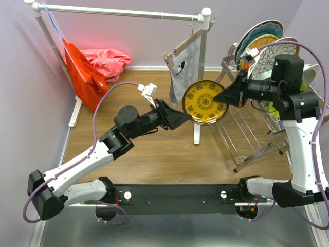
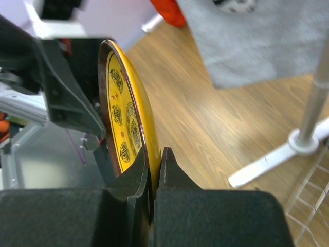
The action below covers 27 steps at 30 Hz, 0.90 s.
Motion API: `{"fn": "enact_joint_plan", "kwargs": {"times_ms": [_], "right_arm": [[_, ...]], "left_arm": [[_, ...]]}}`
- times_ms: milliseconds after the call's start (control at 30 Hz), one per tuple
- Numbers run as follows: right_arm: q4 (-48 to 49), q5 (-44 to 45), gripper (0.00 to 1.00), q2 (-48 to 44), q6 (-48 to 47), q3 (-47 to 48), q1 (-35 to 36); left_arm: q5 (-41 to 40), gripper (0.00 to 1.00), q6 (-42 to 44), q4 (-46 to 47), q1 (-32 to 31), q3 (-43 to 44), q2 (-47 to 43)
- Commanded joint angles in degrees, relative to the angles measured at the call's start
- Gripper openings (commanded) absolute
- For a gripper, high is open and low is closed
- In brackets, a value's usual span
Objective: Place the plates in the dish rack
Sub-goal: Pass the plate from the left arm to the right, then pass the plate from the right arm to the left
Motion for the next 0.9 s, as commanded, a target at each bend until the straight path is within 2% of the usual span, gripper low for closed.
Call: {"fn": "enact_joint_plan", "kwargs": {"times_ms": [0,233,367,500,533,600,633,667,700,767,800,833,867], "right_arm": [[8.1,-10.4,0.01,-1.6,6.6,1.8,0.4],[12.2,-14.2,0.01,-3.1,8.6,-3.1,0.3],[14.5,-13.5,0.01,-4.3,9.8,-5.1,0.4],[15.1,-12.4,0.01,-5.3,9.7,-5.6,0.3],[15.5,-11.9,0.00,-5.5,9.6,-5.7,0.3],[15.7,-11.0,0.01,-5.7,9.4,-5.4,0.4],[15.6,-10.2,0.01,-5.9,9.0,-5.1,0.3],[15.6,-9.9,0.01,-6.1,8.8,-4.5,0.3],[15.6,-9.3,0.01,-6.2,8.4,-4.2,0.4],[15.6,-7.9,0.06,-6.6,7.8,-3.5,0.4],[15.6,-7.4,0.14,-6.8,6.8,-2.8,0.3],[15.5,-6.3,0.36,-6.9,6.2,-2.1,0.3],[15.4,-5.6,0.51,-7.4,5.4,-1.5,0.4]], "left_arm": [[6.7,0.66,1.2,10.9,-0.3,-4.3,-3.5],[9.7,0.66,1.7,11.6,-0.2,-0.9,-2.3],[10.7,0.65,0.4,11.7,-0.2,2.5,0.3],[10.0,0.60,-0.7,11.3,-0.3,4.8,1.9],[9.7,0.49,-0.7,10.9,-0.3,5.3,2.1],[9.6,0.33,0.0,8.4,-0.5,7.4,3.3],[9.0,0.13,0.7,7.1,-0.6,8.2,3.5],[8.6,0.02,1.5,5.9,-0.8,9.6,3.7],[7.9,0.00,3.2,3.4,-1.0,10.2,3.6],[6.3,0.00,5.2,1.6,-1.1,11.1,2.8],[5.8,0.00,6.1,0.2,-1.1,11.6,2.4],[4.3,0.00,8.4,-0.9,-1.1,12.0,2.1],[3.5,0.00,9.4,-2.1,-1.3,13.4,1.5]]}}
